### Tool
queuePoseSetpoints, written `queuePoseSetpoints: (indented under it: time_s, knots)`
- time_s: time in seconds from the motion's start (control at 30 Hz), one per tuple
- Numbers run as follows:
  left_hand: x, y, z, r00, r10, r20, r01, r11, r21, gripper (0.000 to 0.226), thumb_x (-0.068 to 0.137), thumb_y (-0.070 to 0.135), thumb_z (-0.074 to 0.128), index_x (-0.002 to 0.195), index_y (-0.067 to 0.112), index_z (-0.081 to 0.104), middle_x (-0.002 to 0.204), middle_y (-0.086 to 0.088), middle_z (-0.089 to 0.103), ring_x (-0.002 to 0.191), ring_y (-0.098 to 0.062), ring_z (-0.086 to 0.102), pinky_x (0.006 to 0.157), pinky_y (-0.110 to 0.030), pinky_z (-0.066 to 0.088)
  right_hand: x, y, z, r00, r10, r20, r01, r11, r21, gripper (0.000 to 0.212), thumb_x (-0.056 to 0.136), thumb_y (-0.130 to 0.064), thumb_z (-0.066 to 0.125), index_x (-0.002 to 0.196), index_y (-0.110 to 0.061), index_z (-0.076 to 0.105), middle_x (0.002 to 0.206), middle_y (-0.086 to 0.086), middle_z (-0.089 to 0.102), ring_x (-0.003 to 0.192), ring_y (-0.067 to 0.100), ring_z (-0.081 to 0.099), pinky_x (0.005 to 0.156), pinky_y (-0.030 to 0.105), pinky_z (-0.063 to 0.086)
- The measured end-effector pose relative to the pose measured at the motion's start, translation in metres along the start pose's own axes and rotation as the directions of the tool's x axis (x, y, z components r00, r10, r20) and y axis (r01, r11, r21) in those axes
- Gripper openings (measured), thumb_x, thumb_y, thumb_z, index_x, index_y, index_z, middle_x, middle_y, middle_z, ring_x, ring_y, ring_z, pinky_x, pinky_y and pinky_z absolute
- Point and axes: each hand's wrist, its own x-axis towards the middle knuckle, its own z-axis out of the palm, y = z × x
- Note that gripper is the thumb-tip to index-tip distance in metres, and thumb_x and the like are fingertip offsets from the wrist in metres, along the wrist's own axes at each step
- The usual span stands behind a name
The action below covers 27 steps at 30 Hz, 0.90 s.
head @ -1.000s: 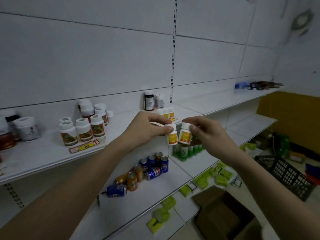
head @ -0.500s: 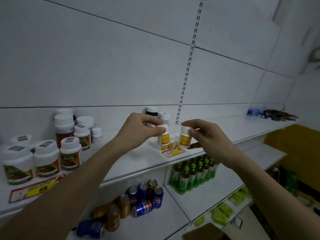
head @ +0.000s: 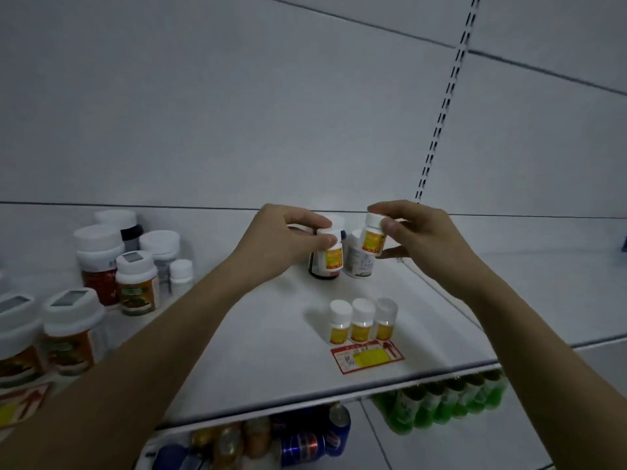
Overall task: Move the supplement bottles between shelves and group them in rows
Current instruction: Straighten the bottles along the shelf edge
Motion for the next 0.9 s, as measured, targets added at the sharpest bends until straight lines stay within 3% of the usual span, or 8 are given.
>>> queuePoseSetpoints:
  time_s: [0.13,0.23,0.4,0.53,0.6,0.7,0.83,0.9]
  knots:
    - [0.014,-0.012,0.015,0.998,-0.032,-0.062,0.033,0.999,0.008,0.021,0.075,0.02,0.082,0.093,0.029,0.077,0.091,0.015,0.076,0.083,-0.001,0.072,0.07,-0.01,0.053,0.026,0.026,-0.005,0.99,-0.081,0.116,0.077,0.996,0.041,0.025,0.099,-0.01,0.052,0.111,-0.024,0.069,0.1,-0.019,0.07,0.091,0.005,0.07,0.067,0.018,0.057]
    - [0.019,-0.019,0.023,0.994,-0.018,-0.109,0.016,1.0,-0.022,0.02,0.075,0.017,0.081,0.091,0.03,0.077,0.087,0.01,0.077,0.083,-0.007,0.073,0.074,-0.015,0.056,0.04,0.039,-0.008,0.977,-0.129,0.17,0.109,0.986,0.123,0.024,0.099,-0.007,0.053,0.113,-0.019,0.069,0.101,-0.011,0.072,0.089,0.008,0.071,0.068,0.02,0.057]
    - [0.014,-0.038,0.024,0.986,-0.024,-0.163,0.024,1.0,0.003,0.029,0.076,0.01,0.079,0.085,0.037,0.077,0.087,0.011,0.077,0.08,-0.007,0.073,0.068,-0.01,0.052,0.061,0.058,-0.007,0.958,-0.164,0.236,0.101,0.962,0.255,0.024,0.098,-0.007,0.054,0.113,-0.016,0.071,0.103,0.005,0.075,0.091,0.017,0.071,0.077,0.029,0.06]
    - [0.014,-0.043,0.017,0.99,-0.07,-0.123,0.082,0.992,0.1,0.027,0.075,0.011,0.077,0.092,0.031,0.073,0.089,0.019,0.075,0.081,-0.003,0.072,0.064,-0.007,0.051,0.067,0.072,-0.003,0.927,-0.192,0.321,0.117,0.964,0.238,0.021,0.095,-0.01,0.061,0.11,-0.018,0.074,0.099,0.003,0.075,0.088,0.018,0.07,0.08,0.022,0.056]
    - [0.015,-0.042,0.015,0.993,-0.064,-0.101,0.074,0.992,0.106,0.024,0.071,0.019,0.077,0.092,0.031,0.075,0.091,0.015,0.076,0.082,-0.006,0.073,0.066,-0.009,0.052,0.067,0.074,-0.002,0.904,-0.234,0.359,0.158,0.961,0.229,0.021,0.094,-0.012,0.063,0.109,-0.021,0.075,0.1,-0.007,0.074,0.089,0.01,0.068,0.078,0.015,0.052]
    - [0.011,-0.04,0.016,0.999,-0.05,-0.02,0.052,0.993,0.107,0.027,0.064,0.031,0.082,0.091,0.034,0.078,0.093,0.004,0.077,0.083,-0.011,0.074,0.071,-0.014,0.054,0.063,0.077,-0.002,0.874,-0.265,0.408,0.19,0.958,0.215,0.021,0.093,-0.015,0.064,0.106,-0.028,0.074,0.1,-0.011,0.074,0.093,0.006,0.068,0.084,0.02,0.054]
    - [0.01,-0.045,0.015,0.997,-0.066,0.047,0.061,0.993,0.105,0.029,0.063,0.032,0.084,0.09,0.036,0.077,0.097,0.0,0.077,0.088,-0.016,0.074,0.078,-0.02,0.056,0.06,0.087,-0.005,0.913,-0.212,0.349,0.18,0.976,0.121,0.019,0.089,-0.02,0.068,0.099,-0.034,0.076,0.093,-0.01,0.074,0.088,0.006,0.068,0.078,0.015,0.055]
    - [0.009,-0.043,0.013,0.995,-0.068,0.079,0.059,0.993,0.107,0.029,0.064,0.031,0.086,0.092,0.035,0.077,0.1,0.001,0.076,0.09,-0.017,0.073,0.079,-0.02,0.056,0.056,0.085,-0.003,0.909,-0.223,0.354,0.182,0.973,0.145,0.018,0.089,-0.02,0.068,0.099,-0.033,0.076,0.096,-0.012,0.073,0.088,0.007,0.068,0.079,0.019,0.057]
